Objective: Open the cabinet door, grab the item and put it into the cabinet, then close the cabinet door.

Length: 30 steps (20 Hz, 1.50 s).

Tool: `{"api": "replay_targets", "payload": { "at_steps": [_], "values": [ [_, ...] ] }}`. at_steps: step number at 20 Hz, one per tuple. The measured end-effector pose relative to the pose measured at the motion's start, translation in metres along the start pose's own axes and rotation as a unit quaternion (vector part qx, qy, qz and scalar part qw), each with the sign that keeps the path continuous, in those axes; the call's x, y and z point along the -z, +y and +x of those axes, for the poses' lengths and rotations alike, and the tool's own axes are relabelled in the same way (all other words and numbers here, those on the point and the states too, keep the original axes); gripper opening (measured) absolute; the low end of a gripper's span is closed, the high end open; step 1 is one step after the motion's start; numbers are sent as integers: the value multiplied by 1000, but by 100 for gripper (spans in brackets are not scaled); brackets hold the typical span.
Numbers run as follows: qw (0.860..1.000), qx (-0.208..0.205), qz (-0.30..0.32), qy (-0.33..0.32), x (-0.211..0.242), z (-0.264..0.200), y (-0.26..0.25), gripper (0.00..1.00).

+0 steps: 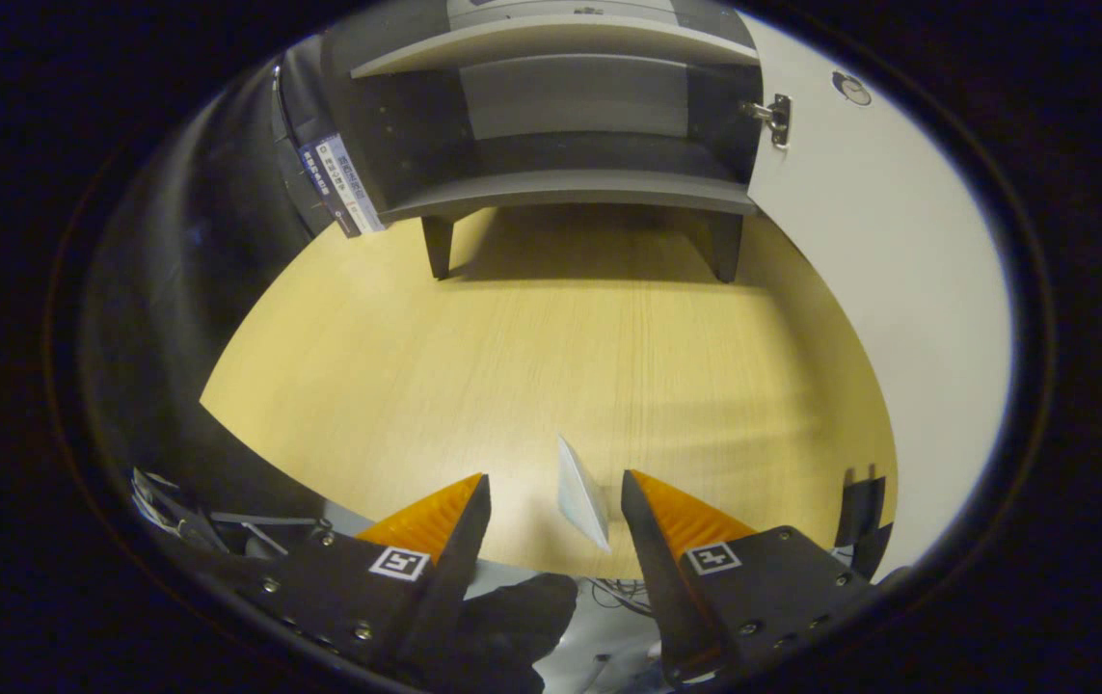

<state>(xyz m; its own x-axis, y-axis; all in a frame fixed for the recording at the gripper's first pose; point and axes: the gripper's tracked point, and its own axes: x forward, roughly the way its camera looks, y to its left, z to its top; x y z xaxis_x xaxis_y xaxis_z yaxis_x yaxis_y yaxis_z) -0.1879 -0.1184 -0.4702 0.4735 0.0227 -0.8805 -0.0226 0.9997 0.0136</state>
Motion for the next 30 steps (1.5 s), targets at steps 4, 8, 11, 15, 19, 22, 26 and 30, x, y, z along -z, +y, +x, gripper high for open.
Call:
{"api": "replay_targets", "payload": {
  "at_steps": [4,8,11,15,19,22,26,30],
  "values": [
    [1000,-1,15,10,5,20,-3,69],
    [999,-4,31,12,-10,17,-7,57],
    [999,0,41,12,0,34,-6,30],
    [999,3,34,18,-1,33,-4,18],
    [999,15,41,16,-20,10,-5,18],
    [998,16,58,1,-55,-26,-2,18],
    [997,13,51,-48,-129,-81,-1,18],
    [994,-3,52,-95,-199,-131,11,18]
  ]
}}
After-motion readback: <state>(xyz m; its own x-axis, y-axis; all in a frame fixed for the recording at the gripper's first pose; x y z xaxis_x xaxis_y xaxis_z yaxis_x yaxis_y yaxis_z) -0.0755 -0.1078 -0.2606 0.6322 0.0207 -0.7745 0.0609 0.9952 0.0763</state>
